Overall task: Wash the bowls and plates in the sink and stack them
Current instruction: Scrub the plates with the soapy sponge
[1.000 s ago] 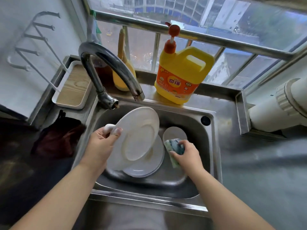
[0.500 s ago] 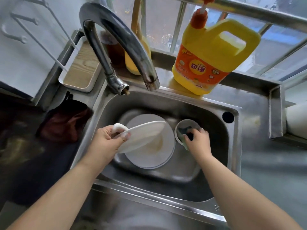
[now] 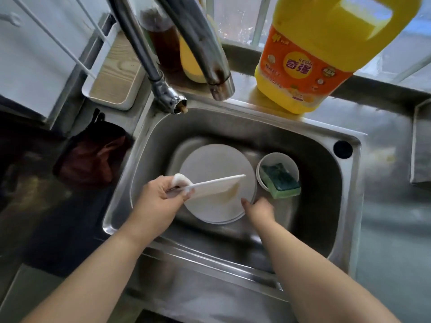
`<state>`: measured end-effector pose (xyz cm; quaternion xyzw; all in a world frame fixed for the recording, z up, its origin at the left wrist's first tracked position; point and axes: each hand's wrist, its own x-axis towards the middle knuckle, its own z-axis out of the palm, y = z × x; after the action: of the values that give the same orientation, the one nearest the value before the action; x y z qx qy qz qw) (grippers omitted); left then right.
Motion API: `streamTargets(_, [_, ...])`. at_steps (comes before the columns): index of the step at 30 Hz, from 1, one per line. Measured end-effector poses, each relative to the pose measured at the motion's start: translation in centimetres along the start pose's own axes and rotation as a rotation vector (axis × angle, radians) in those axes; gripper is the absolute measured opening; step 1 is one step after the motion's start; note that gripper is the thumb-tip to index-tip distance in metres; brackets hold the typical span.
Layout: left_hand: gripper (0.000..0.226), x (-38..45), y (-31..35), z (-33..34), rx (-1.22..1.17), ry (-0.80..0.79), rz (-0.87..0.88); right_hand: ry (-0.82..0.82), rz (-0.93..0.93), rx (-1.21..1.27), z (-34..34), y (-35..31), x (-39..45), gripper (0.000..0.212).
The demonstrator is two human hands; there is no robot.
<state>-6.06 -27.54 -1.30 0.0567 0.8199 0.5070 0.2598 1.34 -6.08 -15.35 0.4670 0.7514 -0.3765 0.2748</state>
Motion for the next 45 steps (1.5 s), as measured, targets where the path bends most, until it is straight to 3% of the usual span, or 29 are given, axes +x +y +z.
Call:
streamTargets(5, [0.008, -0.5, -0.6, -0.1, 0.015, -0.008, -0.006, 0.02, 0.053, 0.071, 1.4, 0.1, 2.0, 0.065])
streamTargets(12, [0.017, -0.9, -0.3, 0.5, -0.038, 0.034, 0.023, 0.051, 0.018, 0.109, 1.2, 1.1, 1.9, 0.042])
streamTargets(20, [0.017, -1.9, -0.2, 0.3, -0.054, 0.033, 0.038, 0.005, 0.048, 0.056, 0.3, 1.2, -0.1, 0.042])
streamTargets(26, [0.012, -1.9, 0.0, -0.7, -0.09, 0.057, 0.069, 0.027, 0.025, 0.162, -1.1, 0.6, -2.3, 0.037])
streamTargets(32, [0.012, -1.9, 0.2, -1.7, -0.093, 0.086, 0.092, 0.034, -0.129, 0.192, -3.5, -0.5, -4.9, 0.03])
streamTargets(37, [0.016, -0.7, 0.8, -2.1, -0.103, 0.085, 0.087, 0.129, -0.224, 0.203, -6.8, -1.7, -7.4, 0.013])
streamTargets(45, [0.017, 3.0, 2.1, -1.0, -0.086, 0.044, 0.118, 0.261, -0.291, 0.084, -12.6, -0.7, -11.1, 0.007])
